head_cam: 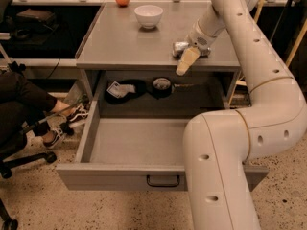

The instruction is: Place redbull can into top drawer

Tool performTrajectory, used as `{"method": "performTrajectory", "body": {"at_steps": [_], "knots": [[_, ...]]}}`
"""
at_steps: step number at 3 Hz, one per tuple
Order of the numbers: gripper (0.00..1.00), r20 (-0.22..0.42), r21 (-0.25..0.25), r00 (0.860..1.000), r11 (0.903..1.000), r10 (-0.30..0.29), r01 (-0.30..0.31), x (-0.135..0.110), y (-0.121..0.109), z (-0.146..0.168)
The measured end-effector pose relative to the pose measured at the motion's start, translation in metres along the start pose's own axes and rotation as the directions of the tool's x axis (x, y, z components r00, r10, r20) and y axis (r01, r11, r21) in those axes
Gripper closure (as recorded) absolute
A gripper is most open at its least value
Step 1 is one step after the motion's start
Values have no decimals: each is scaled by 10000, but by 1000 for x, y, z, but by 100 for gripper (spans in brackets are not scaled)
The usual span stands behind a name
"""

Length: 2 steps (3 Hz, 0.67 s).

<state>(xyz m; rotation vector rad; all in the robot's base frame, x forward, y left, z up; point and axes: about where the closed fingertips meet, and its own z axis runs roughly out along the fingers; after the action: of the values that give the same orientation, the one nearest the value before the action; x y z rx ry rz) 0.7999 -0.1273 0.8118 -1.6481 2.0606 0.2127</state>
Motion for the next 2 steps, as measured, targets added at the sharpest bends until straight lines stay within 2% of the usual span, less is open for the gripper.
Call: {"method": "performTrajectory", "body": {"at_steps": [2], "knots": [[65,0,6,10000,10000,0,0,-4,2,-7]]}}
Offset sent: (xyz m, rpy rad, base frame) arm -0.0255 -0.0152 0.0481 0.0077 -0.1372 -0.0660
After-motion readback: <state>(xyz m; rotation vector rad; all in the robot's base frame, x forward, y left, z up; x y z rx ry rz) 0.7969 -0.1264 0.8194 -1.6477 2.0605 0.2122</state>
